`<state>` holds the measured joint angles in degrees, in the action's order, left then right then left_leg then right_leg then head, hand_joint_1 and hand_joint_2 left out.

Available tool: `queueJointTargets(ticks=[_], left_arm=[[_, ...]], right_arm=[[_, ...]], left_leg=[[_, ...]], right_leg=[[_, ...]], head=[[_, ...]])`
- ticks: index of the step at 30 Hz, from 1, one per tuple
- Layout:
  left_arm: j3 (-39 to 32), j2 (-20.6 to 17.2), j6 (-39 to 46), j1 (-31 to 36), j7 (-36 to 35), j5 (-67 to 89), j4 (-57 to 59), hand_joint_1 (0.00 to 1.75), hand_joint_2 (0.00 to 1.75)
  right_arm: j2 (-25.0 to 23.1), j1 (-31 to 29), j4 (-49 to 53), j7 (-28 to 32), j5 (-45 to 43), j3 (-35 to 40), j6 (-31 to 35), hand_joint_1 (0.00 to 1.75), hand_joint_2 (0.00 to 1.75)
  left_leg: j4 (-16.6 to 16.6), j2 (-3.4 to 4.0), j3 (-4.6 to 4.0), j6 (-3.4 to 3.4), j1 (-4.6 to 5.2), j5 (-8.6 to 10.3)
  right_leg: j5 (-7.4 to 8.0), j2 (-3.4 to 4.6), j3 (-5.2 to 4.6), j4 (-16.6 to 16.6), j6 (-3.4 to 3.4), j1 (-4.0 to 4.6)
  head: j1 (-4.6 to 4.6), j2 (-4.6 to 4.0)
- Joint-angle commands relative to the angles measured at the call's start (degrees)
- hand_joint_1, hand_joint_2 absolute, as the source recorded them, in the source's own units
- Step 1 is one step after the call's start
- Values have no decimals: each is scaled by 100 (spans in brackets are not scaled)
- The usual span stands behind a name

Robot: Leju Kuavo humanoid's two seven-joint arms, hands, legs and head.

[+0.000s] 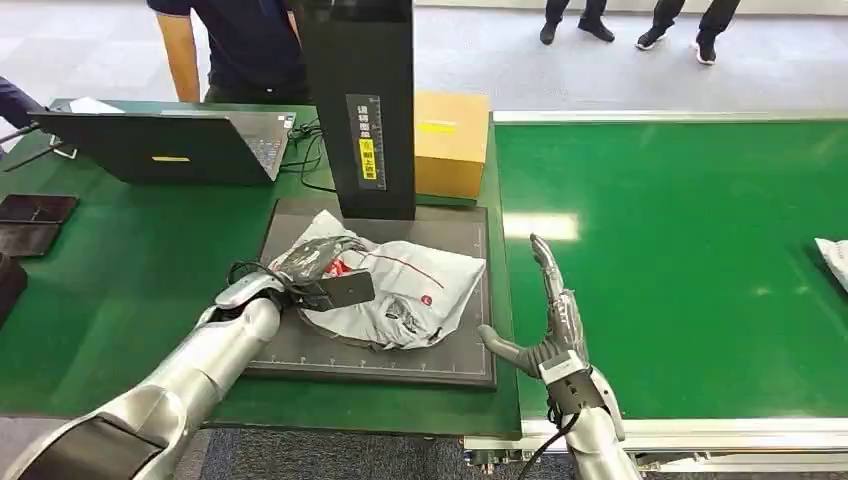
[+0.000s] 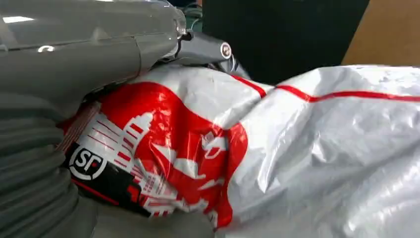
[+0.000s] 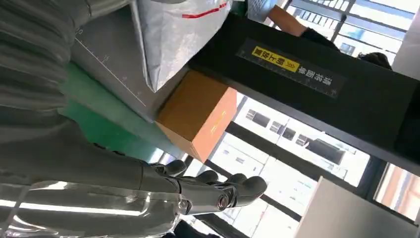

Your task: Moved the parcel from conveyor to table for the left to box.

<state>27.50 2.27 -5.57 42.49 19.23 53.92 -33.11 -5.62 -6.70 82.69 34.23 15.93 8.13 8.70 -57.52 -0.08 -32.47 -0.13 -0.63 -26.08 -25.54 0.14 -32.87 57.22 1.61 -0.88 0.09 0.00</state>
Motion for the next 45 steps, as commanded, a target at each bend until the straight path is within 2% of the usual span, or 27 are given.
queueJointTargets(ticks=[1, 11, 21, 27, 33, 41, 45], left_arm=[[146, -143, 39, 11, 105, -105, 451, 175, 175], [-69, -259, 115, -275, 675, -654, -350, 175, 175], [-537, -325, -20, -1154, 1063, -1366, -2301, 175, 175], [-1052, -224, 54, -1650, 1197, -1725, -3286, 175, 175], [-1472, -61, 191, -1879, 1314, -1916, -3748, 175, 175], [-2210, 208, 979, -2057, 1398, -2130, -4310, 175, 175], [-2493, 222, 1206, -2085, 1338, -2268, -4436, 175, 175]], right_arm=[[19, 79, -38, -52, 10, -114, 47, 0, 175], [-16, 154, -26, -45, 30, -198, 91, 0, 175], [-100, 227, 69, -62, 158, -248, 144, 0, 175], [-114, 280, 102, -71, 218, -265, 134, 0, 175], [-141, 324, 133, -72, 254, -284, 134, 0, 175], [-200, 363, 218, -97, 326, -286, 175, 0, 175], [-200, 351, 231, -109, 342, -269, 195, 0, 175]], left_leg=[[18, 11, 8, -1, 2, 7], [11, 9, 6, -1, 1, 2], [4, 8, -18, 0, 0, -1], [3, 6, -36, -1, -1, -1], [1, 4, -42, 0, -2, -1], [0, 3, -45, -1, -3, -1], [21, 1, -23, 0, 0, 5]], right_leg=[[8, 8, 2, -13, -10, 0], [2, 7, 0, -4, -9, 0], [-2, 6, -21, 1, -8, 0], [-3, 4, -38, 1, -7, 1], [-4, 2, -46, 2, -7, 3], [-4, 1, -46, 2, -7, 2], [-3, -5, -27, -12, -22, 2]], head=[[0, 0], [-2, 0], [0, 0], [0, 0], [-2, 0], [0, 0], [-2, 0]])
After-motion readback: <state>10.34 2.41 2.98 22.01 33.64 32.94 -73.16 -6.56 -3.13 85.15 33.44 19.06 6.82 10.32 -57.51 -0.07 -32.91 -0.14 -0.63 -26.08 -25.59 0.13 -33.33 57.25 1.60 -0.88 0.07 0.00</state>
